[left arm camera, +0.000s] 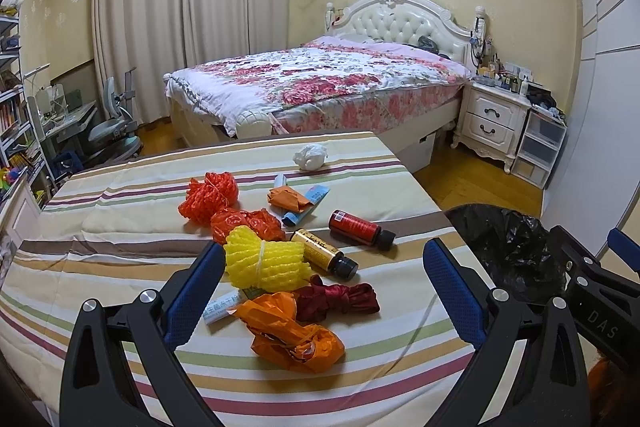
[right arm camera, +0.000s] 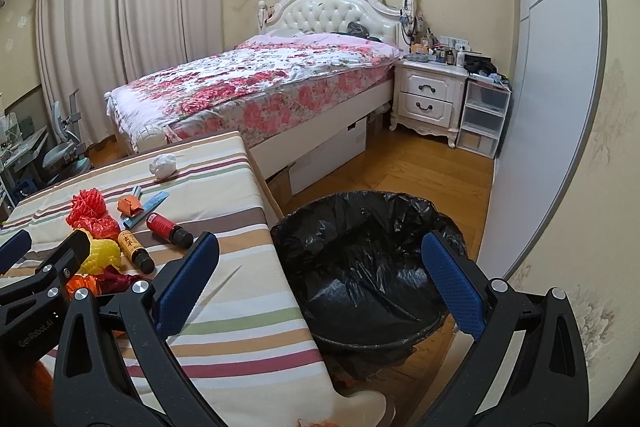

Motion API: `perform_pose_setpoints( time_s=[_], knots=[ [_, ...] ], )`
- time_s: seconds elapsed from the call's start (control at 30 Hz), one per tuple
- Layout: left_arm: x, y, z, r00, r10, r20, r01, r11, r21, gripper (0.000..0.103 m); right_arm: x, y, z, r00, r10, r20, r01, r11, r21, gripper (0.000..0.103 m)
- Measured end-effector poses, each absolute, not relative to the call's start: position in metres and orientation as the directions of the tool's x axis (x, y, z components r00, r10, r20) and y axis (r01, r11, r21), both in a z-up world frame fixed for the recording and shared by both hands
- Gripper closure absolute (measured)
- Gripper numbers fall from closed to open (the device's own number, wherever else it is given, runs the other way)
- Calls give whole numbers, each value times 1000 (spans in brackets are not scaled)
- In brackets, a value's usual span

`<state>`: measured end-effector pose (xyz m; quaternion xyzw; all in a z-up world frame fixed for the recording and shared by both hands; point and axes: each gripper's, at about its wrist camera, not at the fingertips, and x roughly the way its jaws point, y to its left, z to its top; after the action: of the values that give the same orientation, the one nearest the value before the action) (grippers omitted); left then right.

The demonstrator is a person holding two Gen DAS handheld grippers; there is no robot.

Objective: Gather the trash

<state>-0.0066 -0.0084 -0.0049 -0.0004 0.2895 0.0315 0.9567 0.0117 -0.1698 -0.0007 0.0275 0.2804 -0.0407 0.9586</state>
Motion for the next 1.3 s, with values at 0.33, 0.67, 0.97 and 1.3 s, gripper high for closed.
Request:
perform_pose_setpoints(
  time_s=[0.33,0.67,0.97,1.3],
  knots=[
    [-5,-12,3,838,65,-542,-59,998,29,6,14,-163,-2,841,-94,-533,97,995,-21,4],
    [-6,-6,7,841,39,-540,-42,999,6,7,14,-159,-3,837,-80,-541,84,996,-16,4],
    [-15,31,-1,830,113,-546,-113,993,33,9,15,-146,-9,826,-29,-563,35,999,-1,5],
    [-20,70,-18,781,168,-602,-180,983,41,25,15,-127,-17,798,40,-601,-33,999,23,22]
  ],
)
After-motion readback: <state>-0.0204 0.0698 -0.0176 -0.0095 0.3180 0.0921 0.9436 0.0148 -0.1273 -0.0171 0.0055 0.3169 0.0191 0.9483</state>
